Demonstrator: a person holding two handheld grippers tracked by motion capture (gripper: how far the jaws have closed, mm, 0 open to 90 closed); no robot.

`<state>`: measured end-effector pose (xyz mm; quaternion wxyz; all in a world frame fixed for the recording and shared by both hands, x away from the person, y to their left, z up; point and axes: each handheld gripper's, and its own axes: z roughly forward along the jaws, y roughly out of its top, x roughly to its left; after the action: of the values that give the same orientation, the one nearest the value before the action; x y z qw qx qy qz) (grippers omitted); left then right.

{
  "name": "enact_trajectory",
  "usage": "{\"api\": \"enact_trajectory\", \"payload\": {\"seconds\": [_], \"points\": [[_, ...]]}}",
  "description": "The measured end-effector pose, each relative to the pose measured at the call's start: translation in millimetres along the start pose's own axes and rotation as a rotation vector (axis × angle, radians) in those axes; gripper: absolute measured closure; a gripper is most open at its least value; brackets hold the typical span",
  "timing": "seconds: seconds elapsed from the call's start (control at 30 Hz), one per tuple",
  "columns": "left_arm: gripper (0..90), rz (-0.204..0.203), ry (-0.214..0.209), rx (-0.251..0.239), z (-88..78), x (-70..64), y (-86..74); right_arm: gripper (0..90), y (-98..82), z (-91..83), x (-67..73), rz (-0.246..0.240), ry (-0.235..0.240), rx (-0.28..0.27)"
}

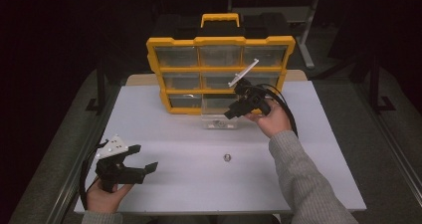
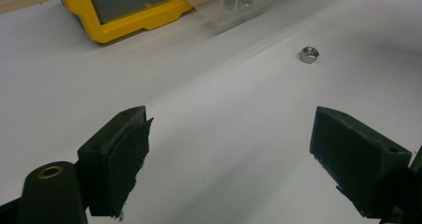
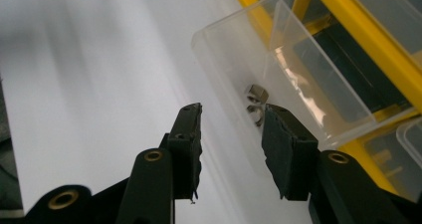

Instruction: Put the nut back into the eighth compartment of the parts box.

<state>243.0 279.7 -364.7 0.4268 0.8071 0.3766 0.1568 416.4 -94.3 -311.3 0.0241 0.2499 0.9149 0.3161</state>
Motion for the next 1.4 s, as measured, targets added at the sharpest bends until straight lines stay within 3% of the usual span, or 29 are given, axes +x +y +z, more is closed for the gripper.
{"api": "enact_trajectory", "payload": {"seconds": [0.2,0.4,0.5,0.8,1.4], "points": [[15.3,0.006,0.001,0.005,0.0,-0.6,0.5,57.2,-16.5,-7.4,9.4,-0.018,0.007,-0.015],[15.2,0.006,0.001,0.0,0.7,-1.1,0.4,56.1,-30.0,-4.0,15.4,-0.008,0.014,-0.003],[15.3,0.023,0.001,0.008,0.4,-0.3,0.3,54.6,-40.6,2.2,21.3,0.002,0.021,0.009],[15.2,0.007,0.001,0.007,2.0,-1.3,-0.6,52.5,-58.9,22.8,29.8,-0.008,0.03,0.041],[15.3,0.016,0.0,0.008,1.9,-2.2,0.2,51.1,-78.7,48.6,44.9,-0.035,0.045,0.066]]}}
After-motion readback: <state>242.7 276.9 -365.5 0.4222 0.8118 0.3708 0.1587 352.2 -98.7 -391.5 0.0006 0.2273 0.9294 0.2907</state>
